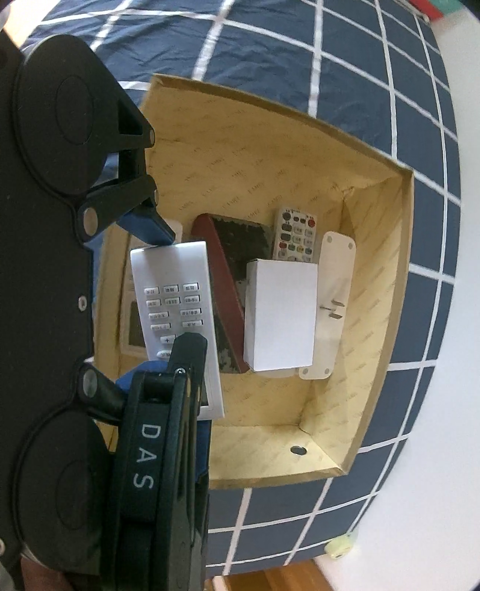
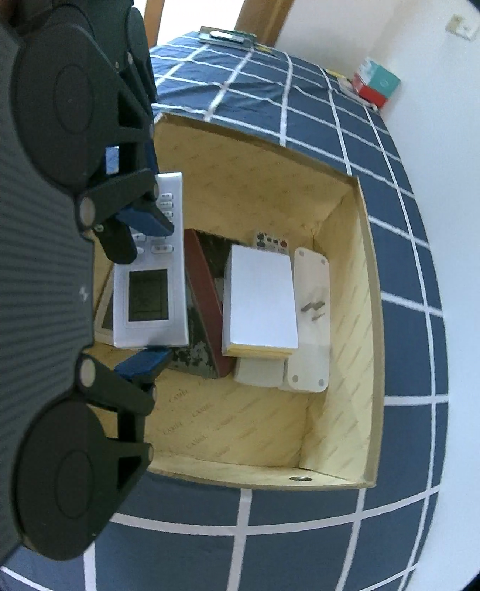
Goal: Organize objects
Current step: 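Lower the white remote into the box and open the right gripper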
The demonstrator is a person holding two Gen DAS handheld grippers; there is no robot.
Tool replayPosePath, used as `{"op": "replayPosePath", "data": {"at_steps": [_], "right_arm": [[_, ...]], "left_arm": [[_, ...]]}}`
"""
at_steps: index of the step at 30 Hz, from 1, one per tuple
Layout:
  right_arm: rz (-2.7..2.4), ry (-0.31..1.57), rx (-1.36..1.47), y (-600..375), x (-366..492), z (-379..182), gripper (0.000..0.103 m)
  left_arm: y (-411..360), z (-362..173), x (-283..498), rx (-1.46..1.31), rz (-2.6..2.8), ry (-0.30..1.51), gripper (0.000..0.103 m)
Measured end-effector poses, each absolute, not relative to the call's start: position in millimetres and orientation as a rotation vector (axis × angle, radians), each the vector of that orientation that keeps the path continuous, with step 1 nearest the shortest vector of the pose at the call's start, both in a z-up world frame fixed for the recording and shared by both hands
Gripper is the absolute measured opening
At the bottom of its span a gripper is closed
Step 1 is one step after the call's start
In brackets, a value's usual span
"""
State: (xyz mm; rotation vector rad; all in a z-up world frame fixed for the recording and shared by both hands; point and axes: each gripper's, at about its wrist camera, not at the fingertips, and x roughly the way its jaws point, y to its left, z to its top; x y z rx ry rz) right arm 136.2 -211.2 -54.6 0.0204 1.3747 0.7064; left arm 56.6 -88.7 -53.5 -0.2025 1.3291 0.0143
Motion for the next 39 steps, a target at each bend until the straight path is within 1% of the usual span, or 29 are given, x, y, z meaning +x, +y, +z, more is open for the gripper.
{"op": "replayPosePath", "data": {"at_steps": [17, 22, 39], "right_arm": [[0.478, 1.443, 0.09, -177.6, 162.3, -104.4, 0.066], [0.448, 1.465, 0.09, -168.5, 170.1, -108.0, 0.066], [0.404, 1.464, 0.074, -170.8, 177.5, -105.5, 0.066]], "left_arm": [[-51.6, -111.2, 116.1, -0.155, -0.191, 1.435, 0.068], [-44.1, -114.9, 126.8, -0.152, -0.211, 1.457, 0.066], [-51.8, -115.4, 133.9, -0.162, -0.245, 1.458, 0.066]]}}
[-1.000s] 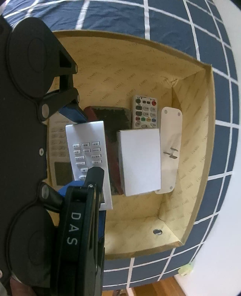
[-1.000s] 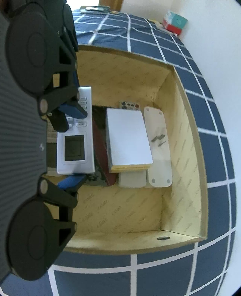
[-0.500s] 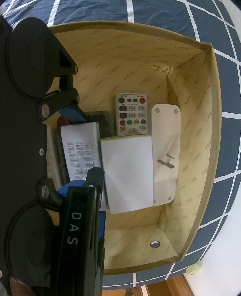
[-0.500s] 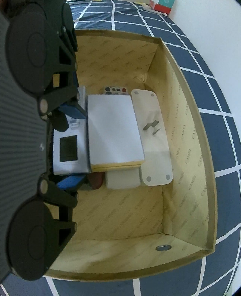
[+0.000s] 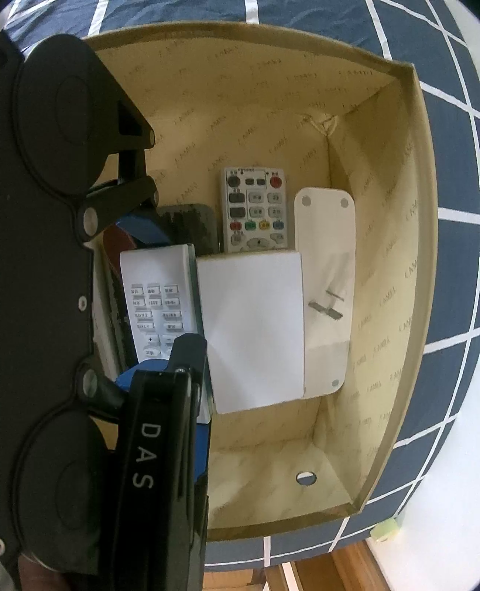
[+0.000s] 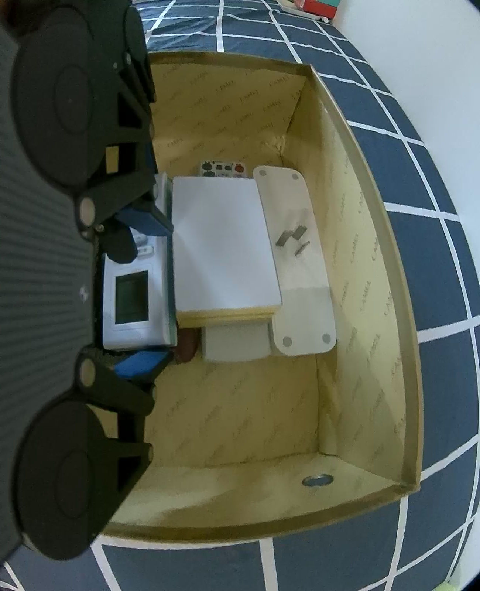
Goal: Organize objects
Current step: 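Lower the white remote into the box and open the right gripper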
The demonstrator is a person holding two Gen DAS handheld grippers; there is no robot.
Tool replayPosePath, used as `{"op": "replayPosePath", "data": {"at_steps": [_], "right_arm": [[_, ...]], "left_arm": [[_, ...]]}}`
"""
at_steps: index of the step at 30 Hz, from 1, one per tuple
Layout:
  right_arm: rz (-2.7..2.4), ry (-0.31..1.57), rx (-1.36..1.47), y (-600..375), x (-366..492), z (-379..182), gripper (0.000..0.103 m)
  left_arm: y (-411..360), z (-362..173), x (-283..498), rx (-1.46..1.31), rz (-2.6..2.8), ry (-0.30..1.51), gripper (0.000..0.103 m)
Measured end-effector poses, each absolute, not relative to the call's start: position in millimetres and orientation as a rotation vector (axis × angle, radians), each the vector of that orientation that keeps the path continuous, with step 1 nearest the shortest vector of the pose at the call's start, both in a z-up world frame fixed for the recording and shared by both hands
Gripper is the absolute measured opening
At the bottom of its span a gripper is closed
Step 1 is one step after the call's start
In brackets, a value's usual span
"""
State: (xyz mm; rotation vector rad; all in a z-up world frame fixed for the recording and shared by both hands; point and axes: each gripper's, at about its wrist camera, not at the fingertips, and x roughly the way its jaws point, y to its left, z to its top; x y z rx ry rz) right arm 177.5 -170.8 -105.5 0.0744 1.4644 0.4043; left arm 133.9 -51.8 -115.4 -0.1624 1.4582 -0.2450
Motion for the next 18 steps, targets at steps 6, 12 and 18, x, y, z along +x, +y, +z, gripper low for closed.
{"op": "replayPosePath", "data": {"at_steps": [6, 12, 18], "right_arm": [[0.406, 1.463, 0.085, -170.6, 179.0, -105.9, 0.066], [0.417, 1.469, 0.099, -174.8, 178.8, -108.1, 0.066], [0.416, 1.465, 0.105, -175.9, 180.0, -106.5, 0.066]], "left_arm": [[-55.0, -116.2, 137.2, -0.144, -0.23, 1.46, 0.066], [-58.3, -116.9, 137.4, -0.124, -0.223, 1.464, 0.066], [-57.2, -114.8, 137.0, -0.113, -0.199, 1.461, 0.072]]}}
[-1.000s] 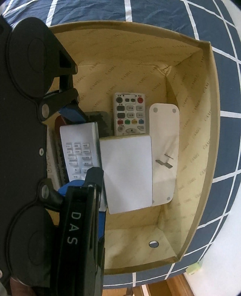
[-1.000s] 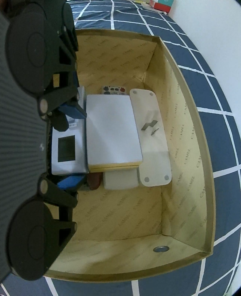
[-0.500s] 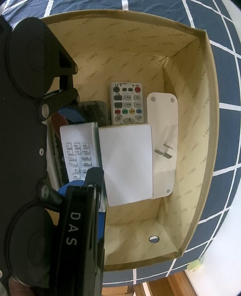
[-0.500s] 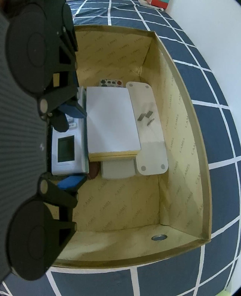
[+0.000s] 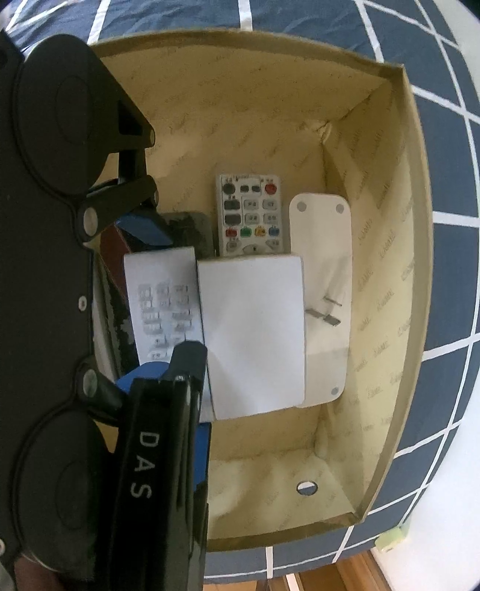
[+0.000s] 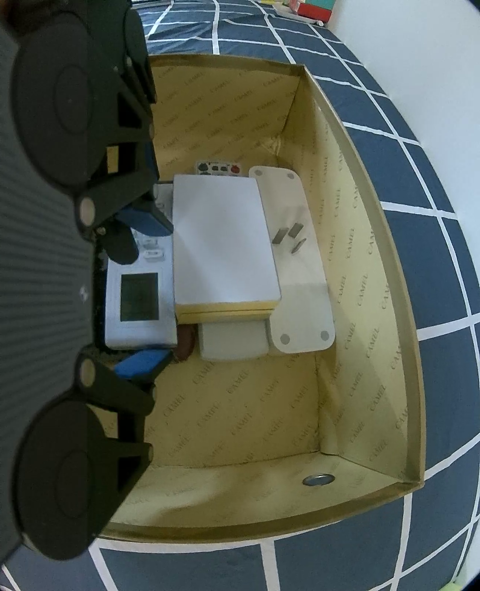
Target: Organize objects
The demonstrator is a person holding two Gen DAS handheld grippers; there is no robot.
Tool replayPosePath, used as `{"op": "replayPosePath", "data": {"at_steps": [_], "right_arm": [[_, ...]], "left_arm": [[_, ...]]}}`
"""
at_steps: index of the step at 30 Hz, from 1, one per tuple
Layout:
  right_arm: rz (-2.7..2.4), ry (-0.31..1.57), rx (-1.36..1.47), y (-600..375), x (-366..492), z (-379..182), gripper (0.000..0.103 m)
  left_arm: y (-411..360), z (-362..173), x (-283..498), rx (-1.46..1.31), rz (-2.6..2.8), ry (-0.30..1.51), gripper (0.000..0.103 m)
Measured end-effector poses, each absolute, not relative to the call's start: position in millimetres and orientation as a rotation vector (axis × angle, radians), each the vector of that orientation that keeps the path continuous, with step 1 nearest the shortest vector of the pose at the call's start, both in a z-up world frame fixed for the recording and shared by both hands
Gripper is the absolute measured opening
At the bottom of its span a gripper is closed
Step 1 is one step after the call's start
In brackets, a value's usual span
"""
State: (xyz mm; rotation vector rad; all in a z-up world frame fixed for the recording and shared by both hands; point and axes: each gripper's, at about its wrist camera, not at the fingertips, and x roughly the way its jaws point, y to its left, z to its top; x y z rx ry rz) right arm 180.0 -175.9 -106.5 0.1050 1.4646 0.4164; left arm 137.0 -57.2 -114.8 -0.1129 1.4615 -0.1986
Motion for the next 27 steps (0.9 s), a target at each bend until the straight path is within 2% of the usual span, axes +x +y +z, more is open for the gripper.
{"op": "replayPosePath", "data": {"at_steps": [3, 11, 18, 27], "right_arm": [[0.41, 1.449, 0.105, -178.1, 178.6, -101.1, 0.066], [0.404, 1.378, 0.076, -189.6, 168.8, -71.2, 0.067], [0.41, 1.33, 0.051, -204.7, 149.7, -40.9, 0.07], [0.403, 1.267, 0.045, -220.7, 125.7, -6.6, 0.087]], "left_arm": [[-52.4, -108.1, 134.4, -0.102, -0.165, 1.442, 0.077], [-34.6, -80.2, 117.7, -0.105, -0.092, 1.399, 0.079], [-21.4, -51.1, 98.8, -0.088, -0.024, 1.345, 0.089], [-13.5, -19.6, 72.8, -0.055, 0.006, 1.294, 0.094]]}}
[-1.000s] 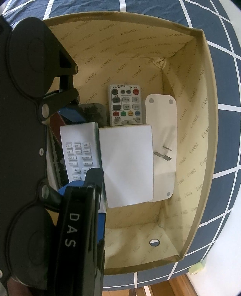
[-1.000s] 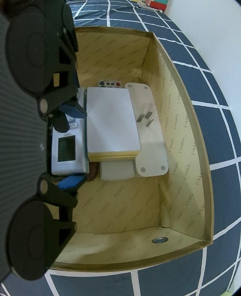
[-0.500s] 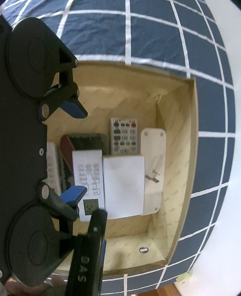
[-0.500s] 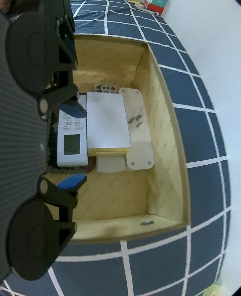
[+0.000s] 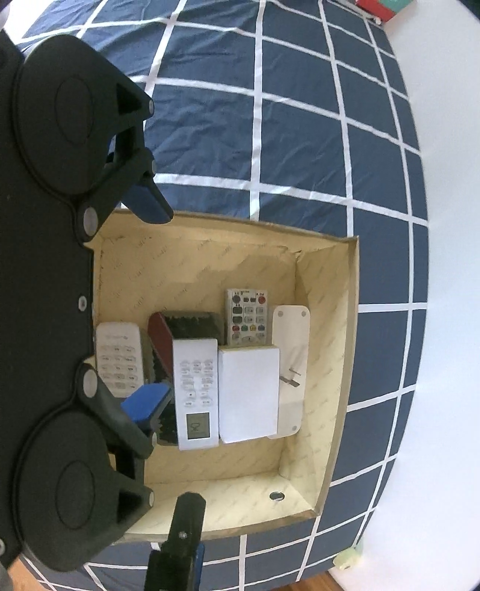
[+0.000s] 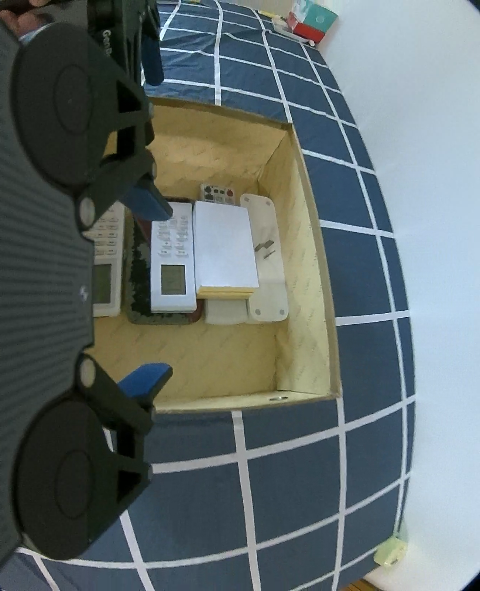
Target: Organize objects
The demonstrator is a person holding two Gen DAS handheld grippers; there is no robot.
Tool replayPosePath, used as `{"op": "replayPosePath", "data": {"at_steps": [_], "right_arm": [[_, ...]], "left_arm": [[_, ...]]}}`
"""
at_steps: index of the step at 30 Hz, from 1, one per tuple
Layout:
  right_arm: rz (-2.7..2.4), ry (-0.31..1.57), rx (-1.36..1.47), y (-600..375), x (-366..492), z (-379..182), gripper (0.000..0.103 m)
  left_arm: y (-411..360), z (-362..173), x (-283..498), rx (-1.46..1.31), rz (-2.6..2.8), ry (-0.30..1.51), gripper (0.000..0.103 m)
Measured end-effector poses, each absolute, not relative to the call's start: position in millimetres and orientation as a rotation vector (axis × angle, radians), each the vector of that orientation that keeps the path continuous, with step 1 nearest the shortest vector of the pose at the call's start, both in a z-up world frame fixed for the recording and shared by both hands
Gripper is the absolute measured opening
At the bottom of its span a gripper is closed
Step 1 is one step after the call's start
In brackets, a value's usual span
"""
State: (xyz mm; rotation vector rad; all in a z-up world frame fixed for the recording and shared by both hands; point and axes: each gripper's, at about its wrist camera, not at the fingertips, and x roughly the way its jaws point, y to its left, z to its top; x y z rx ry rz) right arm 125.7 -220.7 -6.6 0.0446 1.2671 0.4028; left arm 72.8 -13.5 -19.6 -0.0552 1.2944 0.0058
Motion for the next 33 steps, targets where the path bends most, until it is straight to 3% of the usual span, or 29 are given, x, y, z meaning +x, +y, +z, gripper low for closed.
{"op": "replayPosePath", "data": {"at_steps": [4, 10, 33], "right_arm": [[0.393, 1.25, 0.035, -226.0, 116.1, 2.0, 0.094], [0.381, 1.239, 0.025, -234.6, 105.5, 8.9, 0.103], [0.396, 1.244, -0.017, -245.3, 96.9, 16.8, 0.103]], "left_arm": [[-12.3, -9.7, 63.5, -0.044, 0.01, 1.273, 0.103], [-13.7, -1.7, 53.4, -0.018, 0.026, 1.258, 0.103], [-12.0, 10.8, 41.5, 0.01, 0.098, 1.243, 0.103]]}}
